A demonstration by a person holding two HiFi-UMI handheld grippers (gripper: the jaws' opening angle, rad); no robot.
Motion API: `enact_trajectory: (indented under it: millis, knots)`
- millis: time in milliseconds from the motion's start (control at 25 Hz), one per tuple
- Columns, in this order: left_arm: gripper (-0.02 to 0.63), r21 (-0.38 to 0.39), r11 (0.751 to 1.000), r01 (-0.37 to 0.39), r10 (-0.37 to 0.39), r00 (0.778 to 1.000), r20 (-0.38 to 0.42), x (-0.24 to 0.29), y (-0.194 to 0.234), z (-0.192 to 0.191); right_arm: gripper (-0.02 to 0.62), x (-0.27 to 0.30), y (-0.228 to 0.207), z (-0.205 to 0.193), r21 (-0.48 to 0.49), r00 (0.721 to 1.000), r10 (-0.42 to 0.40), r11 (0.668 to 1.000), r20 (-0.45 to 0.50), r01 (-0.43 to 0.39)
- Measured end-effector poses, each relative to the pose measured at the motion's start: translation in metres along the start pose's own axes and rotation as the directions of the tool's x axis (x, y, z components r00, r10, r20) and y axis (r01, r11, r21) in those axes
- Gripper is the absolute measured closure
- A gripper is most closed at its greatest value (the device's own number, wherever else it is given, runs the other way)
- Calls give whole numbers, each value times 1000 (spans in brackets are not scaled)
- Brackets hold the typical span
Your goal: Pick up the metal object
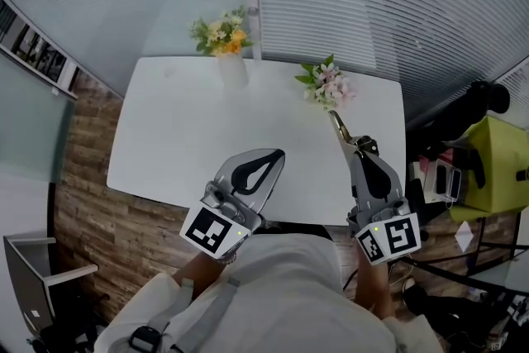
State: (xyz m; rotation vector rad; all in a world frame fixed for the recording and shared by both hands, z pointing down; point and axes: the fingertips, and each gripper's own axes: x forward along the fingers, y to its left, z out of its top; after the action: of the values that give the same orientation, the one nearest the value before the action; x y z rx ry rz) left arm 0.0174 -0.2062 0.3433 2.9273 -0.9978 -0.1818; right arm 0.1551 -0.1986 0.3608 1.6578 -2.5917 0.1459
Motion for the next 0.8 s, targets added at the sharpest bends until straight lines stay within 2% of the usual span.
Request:
enact_trajectory:
  millis: [800]
  knots:
    - [600,8,1000,5,-6,1000,4,5,10,4,581,-20,20,46,-101,998,2,995,62,4]
